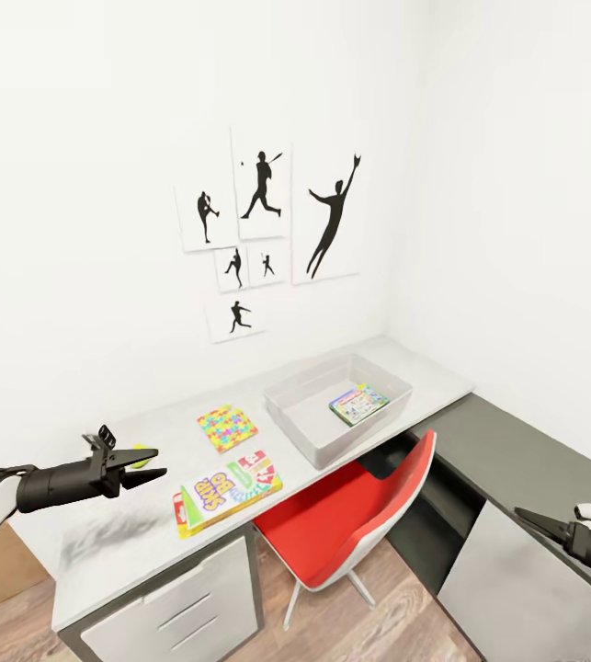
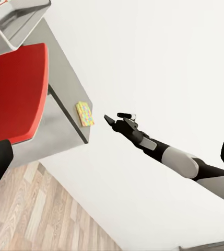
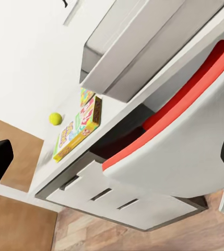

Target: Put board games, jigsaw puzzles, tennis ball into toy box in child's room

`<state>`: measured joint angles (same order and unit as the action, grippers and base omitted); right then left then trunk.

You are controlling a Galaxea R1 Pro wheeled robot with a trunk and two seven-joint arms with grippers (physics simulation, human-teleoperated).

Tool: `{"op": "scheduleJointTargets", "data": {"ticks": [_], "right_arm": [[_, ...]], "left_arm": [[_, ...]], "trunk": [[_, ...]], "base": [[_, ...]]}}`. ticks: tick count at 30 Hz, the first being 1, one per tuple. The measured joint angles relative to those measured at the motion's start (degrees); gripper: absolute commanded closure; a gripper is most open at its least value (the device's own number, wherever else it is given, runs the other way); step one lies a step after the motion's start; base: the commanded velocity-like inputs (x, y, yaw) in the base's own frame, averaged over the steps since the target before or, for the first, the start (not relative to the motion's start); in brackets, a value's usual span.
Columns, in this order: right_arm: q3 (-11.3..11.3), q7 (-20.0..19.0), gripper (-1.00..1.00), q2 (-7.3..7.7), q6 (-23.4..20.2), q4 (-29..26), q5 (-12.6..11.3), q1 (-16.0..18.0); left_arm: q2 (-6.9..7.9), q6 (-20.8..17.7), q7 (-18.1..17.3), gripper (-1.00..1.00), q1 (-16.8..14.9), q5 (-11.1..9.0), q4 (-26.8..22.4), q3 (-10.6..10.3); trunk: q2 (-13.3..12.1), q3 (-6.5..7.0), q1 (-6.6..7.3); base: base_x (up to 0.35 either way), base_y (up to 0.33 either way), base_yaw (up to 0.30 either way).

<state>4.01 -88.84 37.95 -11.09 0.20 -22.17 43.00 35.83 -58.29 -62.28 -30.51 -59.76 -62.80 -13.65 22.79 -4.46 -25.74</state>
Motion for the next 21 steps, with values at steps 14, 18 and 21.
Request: {"op": "scheduleJointTargets", "data": {"ticks": [14,18,21], "right_arm": [[0.0,0.2,-1.00,-0.08,0.0,0.0,-0.1,0.0],[0.0,0.2,-1.00,-0.08,0.0,0.0,-0.1,0.0],[0.0,0.2,-1.00,-0.12,-0.1,0.0,-0.1,0.0]], "left_arm": [[-0.03,0.0,0.1,-1.00,0.0,0.0,0.0,0.0],[-0.03,0.0,0.1,-1.00,0.0,0.0,0.0,0.0],[-0.03,0.0,0.1,-1.00,0.0,0.0,0.0,0.0]], "trunk": [[0.0,1.16,0.00],[0.0,1.48,0.00],[0.0,1.72,0.00]], "base": [[0.000,0.000,-0.197],[0.000,0.000,-0.207],[0.000,0.000,-0.207]]}}
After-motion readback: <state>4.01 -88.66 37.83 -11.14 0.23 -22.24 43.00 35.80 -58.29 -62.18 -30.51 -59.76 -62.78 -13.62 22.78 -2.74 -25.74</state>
